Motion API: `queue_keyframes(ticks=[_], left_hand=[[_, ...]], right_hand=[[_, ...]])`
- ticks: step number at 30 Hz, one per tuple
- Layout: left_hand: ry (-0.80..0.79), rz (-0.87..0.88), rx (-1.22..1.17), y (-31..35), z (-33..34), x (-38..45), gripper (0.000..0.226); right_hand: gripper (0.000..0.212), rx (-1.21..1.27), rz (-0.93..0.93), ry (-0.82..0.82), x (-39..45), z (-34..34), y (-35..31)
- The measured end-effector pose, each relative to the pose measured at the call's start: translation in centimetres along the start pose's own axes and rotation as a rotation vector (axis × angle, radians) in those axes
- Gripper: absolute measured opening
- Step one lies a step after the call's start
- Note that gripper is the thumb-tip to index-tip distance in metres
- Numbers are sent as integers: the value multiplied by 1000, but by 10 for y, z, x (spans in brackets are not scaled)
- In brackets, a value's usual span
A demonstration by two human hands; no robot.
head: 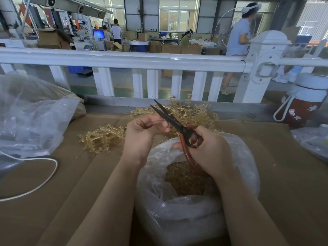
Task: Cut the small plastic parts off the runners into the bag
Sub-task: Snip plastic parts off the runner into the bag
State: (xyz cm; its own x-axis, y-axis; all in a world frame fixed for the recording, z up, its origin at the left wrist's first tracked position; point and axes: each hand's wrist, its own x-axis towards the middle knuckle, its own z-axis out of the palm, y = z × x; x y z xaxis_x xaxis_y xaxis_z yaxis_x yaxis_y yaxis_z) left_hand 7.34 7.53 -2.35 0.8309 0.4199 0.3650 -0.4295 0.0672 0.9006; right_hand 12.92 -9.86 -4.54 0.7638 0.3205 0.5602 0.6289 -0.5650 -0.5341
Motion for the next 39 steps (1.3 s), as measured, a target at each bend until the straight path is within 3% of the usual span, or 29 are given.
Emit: queue_keyframes(ticks=[7,13,16,19,24,32,36,39], left_hand=[[-42,67,112,0,0,0,9],[-52,91,220,0,0,0,8],[-52,85,266,-1,-1,0,23],[-44,78,285,-3,0,1,12],[-54,76,258,-3,-2,1,9],[-81,47,198,-2,-2,1,8],[-78,31,166,-2,-2,1,9],[-75,8,141,0,-1,-1,9]], right_hand=[[83,-59,8,-29,1,-2,-1],[70,-45,-19,-47,0,-4,-2],[69,-40,-45,-22,-1,-4,-3],[73,-37,-49,4,-1,-3,-2],[75,-44,-44,20,-1,-2,-1],[46,-18,-81,28,-1,-1,0],[56,12,-75,14,-1,-1,2],[44,34,-72,20,-1,-1,1]])
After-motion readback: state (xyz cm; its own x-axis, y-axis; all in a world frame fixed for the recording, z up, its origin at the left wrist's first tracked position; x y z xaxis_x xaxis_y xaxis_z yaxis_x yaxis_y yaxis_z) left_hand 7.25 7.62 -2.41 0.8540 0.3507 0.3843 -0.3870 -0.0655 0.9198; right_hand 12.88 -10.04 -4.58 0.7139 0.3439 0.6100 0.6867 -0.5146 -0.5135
